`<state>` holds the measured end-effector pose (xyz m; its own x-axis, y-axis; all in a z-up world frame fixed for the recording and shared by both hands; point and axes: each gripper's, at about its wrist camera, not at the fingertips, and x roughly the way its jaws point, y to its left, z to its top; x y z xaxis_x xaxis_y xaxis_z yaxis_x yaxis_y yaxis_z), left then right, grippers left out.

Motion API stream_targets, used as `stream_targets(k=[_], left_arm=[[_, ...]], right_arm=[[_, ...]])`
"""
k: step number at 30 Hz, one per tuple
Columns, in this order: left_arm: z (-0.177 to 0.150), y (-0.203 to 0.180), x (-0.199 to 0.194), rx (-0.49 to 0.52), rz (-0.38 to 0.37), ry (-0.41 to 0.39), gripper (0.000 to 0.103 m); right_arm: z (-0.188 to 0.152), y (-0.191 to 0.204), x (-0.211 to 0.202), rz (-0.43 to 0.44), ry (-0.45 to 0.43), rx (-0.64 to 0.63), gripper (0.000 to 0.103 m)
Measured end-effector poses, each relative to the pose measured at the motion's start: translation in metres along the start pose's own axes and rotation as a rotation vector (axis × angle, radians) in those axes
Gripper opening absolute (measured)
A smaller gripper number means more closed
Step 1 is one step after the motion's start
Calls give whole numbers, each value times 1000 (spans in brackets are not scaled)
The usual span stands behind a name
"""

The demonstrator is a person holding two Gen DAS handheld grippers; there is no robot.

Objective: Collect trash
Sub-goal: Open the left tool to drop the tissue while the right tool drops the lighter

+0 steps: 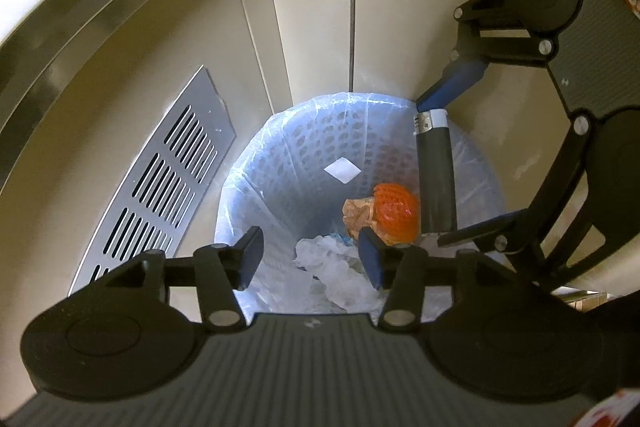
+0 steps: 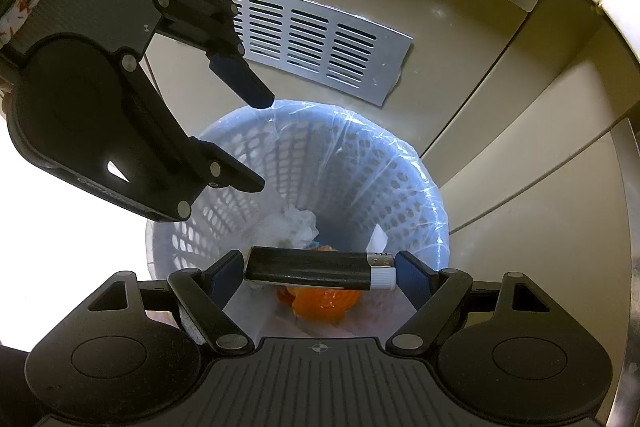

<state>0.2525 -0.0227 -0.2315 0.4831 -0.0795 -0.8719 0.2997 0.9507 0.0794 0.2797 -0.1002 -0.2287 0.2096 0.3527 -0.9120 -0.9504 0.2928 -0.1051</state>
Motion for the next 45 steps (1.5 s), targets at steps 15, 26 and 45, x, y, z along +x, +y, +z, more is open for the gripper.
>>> stream_targets(k=[15,26,45], left_arm=[[-5,7,-13,-58,31,-6,48],[-10,9,-17,-77,38,-7,48],[0,9,-66,-119,73,-87,48]], right_arm=[[1,0,-3,1,-16,19,81],[3,-3,-6,5,-38,61,87],[8,4,-49,-35,-105,85,87]])
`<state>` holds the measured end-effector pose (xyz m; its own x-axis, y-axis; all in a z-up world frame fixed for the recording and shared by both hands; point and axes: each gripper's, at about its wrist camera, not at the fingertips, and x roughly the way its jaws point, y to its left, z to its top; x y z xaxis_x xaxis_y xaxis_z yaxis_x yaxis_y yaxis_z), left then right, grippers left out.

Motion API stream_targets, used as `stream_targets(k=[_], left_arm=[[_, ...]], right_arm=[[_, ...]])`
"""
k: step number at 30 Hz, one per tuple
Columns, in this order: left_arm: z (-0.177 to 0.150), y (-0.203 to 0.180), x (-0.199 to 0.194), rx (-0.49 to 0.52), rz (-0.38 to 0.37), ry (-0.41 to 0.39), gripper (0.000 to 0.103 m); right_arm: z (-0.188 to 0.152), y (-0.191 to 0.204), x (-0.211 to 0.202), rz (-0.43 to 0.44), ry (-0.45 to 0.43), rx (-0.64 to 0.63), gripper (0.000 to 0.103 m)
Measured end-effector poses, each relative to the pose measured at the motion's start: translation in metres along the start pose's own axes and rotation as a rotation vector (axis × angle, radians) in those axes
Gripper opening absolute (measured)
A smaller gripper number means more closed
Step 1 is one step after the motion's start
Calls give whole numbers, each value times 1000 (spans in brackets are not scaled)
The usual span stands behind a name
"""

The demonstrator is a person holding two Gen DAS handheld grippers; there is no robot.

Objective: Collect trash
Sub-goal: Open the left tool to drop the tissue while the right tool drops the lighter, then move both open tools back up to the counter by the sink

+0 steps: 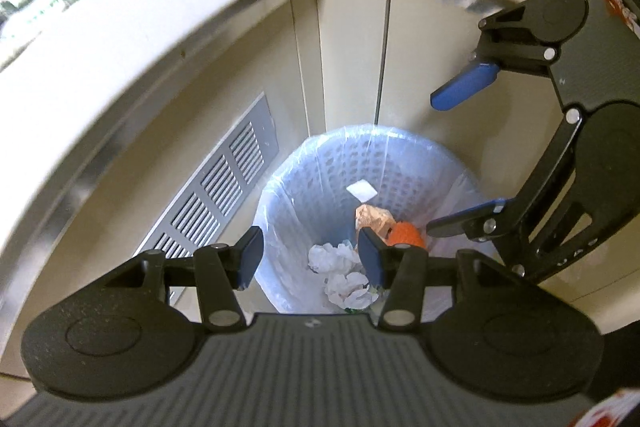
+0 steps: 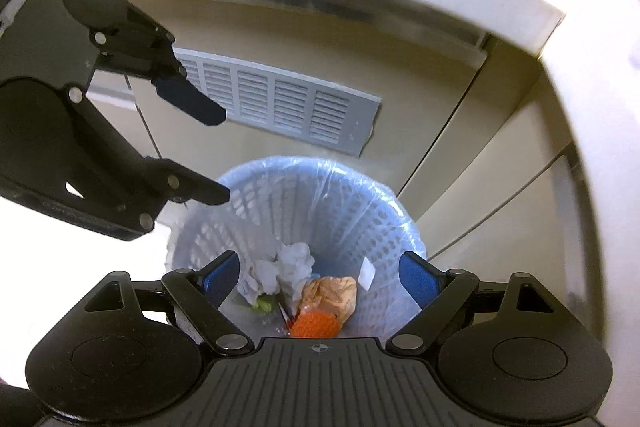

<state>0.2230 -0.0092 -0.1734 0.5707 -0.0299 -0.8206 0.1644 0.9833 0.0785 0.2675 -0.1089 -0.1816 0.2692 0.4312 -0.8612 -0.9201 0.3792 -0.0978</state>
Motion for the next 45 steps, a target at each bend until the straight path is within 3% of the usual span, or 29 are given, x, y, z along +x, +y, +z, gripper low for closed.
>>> stream_targets(k=[14,24,36,45], left_arm=[[36,-9,-87,-76,39,-186,48],[85,-1,-118,-165,58,-314,52],[155,3,-98,-228,59,-364,60],[217,-5,-52,-264,43,-344,60]], right_arm=[[29,3,-101,-71,-206,32,86],[45,-38,-162,-198,-383,206,86],[38,-141,-178,-338,-413,471,86],[33,-219,-159,-325,-394,621,86]])
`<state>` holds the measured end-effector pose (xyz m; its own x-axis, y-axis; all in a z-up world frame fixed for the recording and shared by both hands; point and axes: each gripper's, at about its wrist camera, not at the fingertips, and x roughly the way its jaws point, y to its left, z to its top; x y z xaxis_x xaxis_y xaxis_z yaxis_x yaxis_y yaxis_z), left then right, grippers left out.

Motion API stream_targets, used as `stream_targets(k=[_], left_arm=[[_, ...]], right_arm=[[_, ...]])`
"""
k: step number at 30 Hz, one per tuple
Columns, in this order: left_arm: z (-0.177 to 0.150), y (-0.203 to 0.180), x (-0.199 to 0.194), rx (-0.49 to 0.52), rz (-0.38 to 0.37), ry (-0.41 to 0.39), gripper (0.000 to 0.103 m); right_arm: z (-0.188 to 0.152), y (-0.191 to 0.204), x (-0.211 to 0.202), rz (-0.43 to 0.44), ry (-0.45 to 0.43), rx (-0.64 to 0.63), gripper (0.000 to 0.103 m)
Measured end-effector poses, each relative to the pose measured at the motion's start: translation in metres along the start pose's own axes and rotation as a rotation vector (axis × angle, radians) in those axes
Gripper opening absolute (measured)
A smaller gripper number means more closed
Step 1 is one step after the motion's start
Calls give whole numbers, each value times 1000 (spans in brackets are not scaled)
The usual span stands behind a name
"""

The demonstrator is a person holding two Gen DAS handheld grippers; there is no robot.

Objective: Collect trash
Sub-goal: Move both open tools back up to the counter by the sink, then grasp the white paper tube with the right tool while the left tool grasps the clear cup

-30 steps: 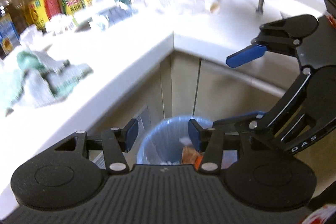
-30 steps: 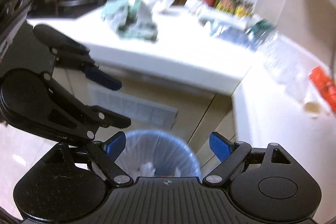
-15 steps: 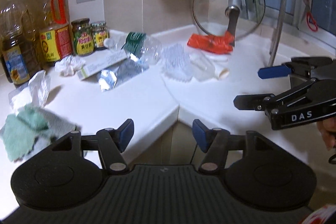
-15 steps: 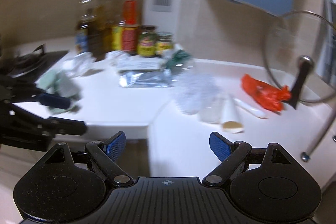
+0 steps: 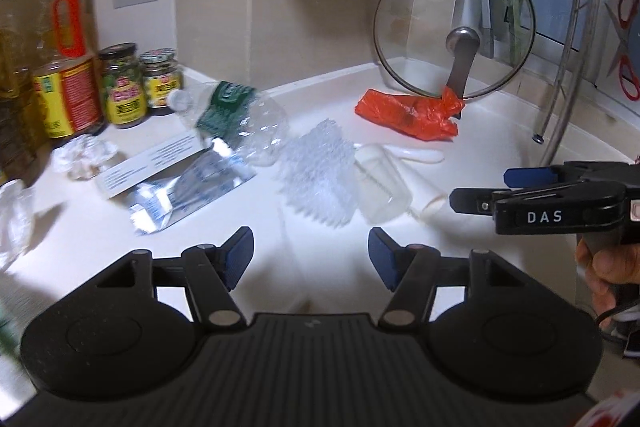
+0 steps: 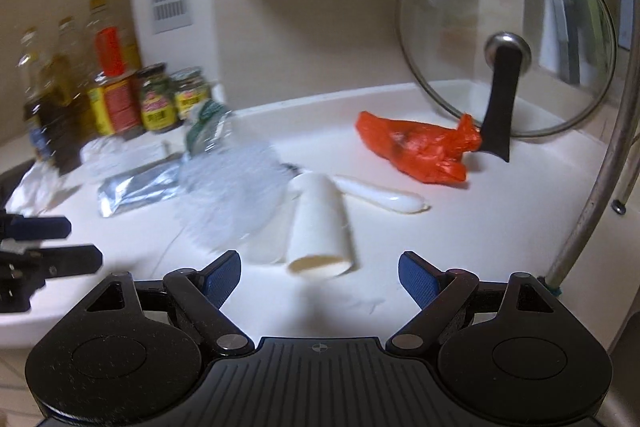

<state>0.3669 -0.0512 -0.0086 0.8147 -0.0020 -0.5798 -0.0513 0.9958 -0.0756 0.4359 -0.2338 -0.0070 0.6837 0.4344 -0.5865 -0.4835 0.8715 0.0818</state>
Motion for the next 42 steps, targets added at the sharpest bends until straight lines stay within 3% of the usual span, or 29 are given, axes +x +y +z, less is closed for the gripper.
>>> stream_targets(k=[10,13,18,34,42], left_arm=[[35,-40,83,-29,-41,52,54],[39,-47,100,-29,-35,70,49],[43,-51,117,-9,-8,98,49],[42,-47,122,21,-32,155,47],[40,-40,84,24,-20,94,46]], right_arm=[[7,-46,19,-33,5,89,86],[5,-54,22,-33,12,113,86],[1,-62,27,-21,32,137,86],[15,-56,38,10,5,129,86],[15,-50,40,34,8,134,86]])
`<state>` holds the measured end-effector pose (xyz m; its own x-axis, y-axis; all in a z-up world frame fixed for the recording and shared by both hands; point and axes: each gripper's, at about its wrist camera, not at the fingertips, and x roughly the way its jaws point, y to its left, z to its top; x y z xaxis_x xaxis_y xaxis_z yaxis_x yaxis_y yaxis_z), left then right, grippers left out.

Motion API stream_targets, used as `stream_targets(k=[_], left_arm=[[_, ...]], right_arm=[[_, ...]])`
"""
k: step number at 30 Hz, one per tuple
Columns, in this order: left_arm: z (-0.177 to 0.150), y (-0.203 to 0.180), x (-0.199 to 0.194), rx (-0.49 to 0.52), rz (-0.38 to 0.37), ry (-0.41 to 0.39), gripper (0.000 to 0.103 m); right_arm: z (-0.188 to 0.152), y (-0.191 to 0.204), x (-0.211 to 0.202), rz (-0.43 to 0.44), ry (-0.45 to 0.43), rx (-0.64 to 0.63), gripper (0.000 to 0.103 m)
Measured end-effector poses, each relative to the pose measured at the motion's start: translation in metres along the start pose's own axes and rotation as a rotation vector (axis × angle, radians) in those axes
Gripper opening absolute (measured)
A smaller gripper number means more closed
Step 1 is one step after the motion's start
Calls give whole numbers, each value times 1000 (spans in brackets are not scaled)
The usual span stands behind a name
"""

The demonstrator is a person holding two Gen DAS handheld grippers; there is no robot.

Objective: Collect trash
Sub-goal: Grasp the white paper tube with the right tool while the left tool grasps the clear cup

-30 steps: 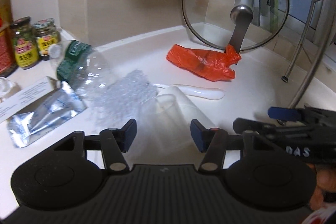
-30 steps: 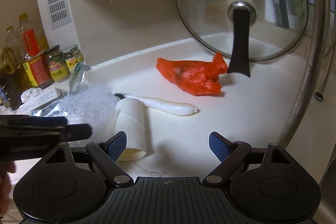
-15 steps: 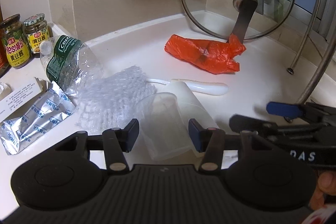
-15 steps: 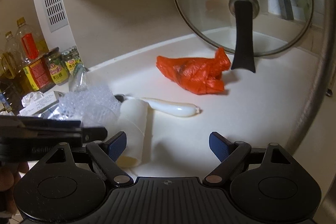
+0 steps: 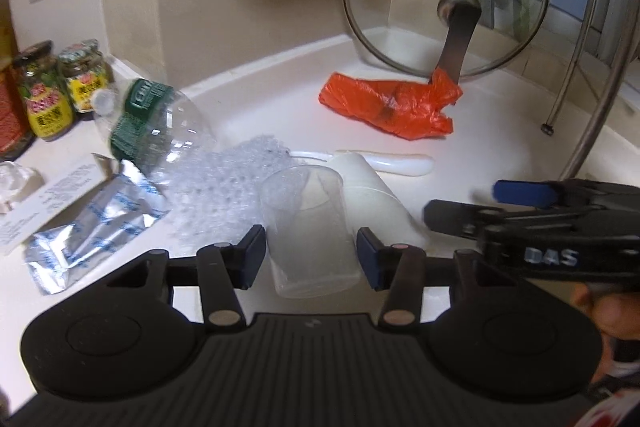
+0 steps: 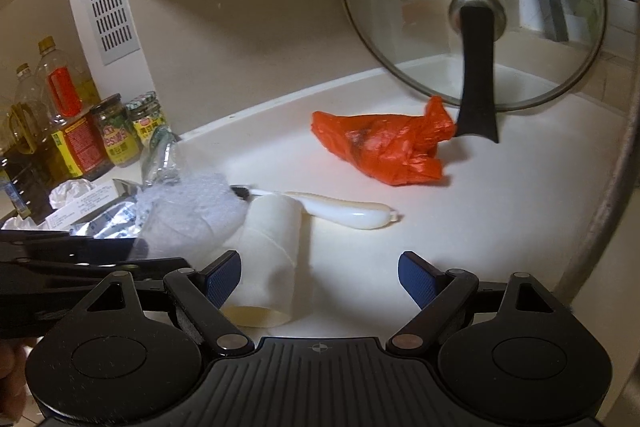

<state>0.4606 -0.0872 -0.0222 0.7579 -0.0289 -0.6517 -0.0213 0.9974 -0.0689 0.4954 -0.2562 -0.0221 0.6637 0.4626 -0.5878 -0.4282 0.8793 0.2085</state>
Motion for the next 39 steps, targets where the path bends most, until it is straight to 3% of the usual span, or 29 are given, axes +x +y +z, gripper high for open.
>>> stream_targets(k=[9,15,16,17,26,39], left_arm=[[-16,32,-42,-73,72,-26,46],[-30,44,-56,-100,100,-19,46],[-32,45,-58,-103,102,-20,46],[-33,47,-61,-106,103,-20,46],[-52,46,-79,-101,76,-20,46],[-106,44,-136,-74,-1,-34,46]], right_arm=[[7,36,39,35,52,-34,86],[5,41,66,-35,126,-50,58],[4,42,65,-45,122,-64,48],[4,43,64,-48,120,-72,49],[-9,51,23,-44,77,-96,48],[-59,98,-79,62,43,-87,48]])
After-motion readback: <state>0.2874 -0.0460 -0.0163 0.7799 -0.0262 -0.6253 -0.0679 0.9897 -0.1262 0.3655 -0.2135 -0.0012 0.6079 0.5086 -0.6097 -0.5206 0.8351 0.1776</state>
